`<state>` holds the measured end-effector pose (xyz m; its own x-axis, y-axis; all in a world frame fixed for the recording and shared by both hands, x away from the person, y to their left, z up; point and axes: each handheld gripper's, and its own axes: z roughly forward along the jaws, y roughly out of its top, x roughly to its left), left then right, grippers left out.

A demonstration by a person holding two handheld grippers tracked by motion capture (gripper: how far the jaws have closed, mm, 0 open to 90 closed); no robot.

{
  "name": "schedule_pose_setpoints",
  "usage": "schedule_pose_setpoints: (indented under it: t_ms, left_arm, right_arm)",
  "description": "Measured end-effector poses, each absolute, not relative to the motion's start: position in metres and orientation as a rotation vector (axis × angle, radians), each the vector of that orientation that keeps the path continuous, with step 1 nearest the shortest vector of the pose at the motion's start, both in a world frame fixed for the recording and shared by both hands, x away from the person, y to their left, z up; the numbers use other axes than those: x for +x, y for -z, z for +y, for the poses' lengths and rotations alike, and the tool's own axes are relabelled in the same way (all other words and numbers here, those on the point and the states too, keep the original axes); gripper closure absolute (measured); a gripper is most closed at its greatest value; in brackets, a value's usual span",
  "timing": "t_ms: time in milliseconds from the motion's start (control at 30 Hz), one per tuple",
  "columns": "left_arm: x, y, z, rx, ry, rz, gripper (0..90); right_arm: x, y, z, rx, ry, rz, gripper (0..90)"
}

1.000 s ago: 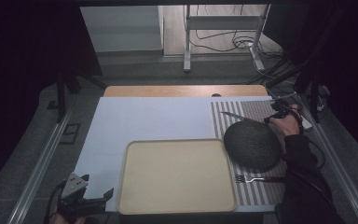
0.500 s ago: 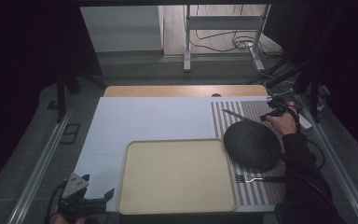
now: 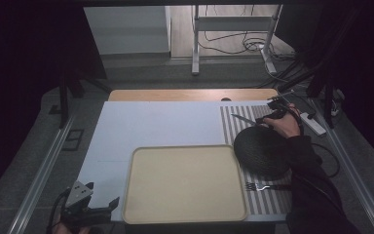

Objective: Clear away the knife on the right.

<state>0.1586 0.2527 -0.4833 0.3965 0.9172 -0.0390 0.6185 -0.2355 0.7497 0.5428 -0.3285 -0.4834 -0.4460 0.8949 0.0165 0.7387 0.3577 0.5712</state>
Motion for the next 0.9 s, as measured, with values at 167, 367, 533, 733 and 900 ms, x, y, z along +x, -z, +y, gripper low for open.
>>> schedule_pose_setpoints:
  t_ms: [167, 367, 533, 733, 900]
  left_arm:
    - [0.159, 0.483, 0.252, 1.961, -0.546, 1.313, 1.8]
    - [0.159, 0.483, 0.252, 1.964, -0.547, 1.313, 1.8]
    - [0.158, 0.483, 0.252, 1.964, -0.548, 1.313, 1.9]
    - [0.158, 0.483, 0.252, 1.969, -0.55, 1.311, 1.9]
    - [0.158, 0.484, 0.251, 1.972, -0.552, 1.309, 2.0]
  right_arm:
    - [0.551, 0.494, -0.327, 1.444, -0.706, 2.355, 22.5]
    - [0.555, 0.5, -0.329, 1.432, -0.7, 2.383, 27.0]
    - [0.555, 0.5, -0.331, 1.359, -0.659, 2.403, 39.7]
    - [0.553, 0.497, -0.338, 1.332, -0.655, 2.415, 71.4]
    - [0.551, 0.495, -0.34, 1.329, -0.635, 2.434, 77.9]
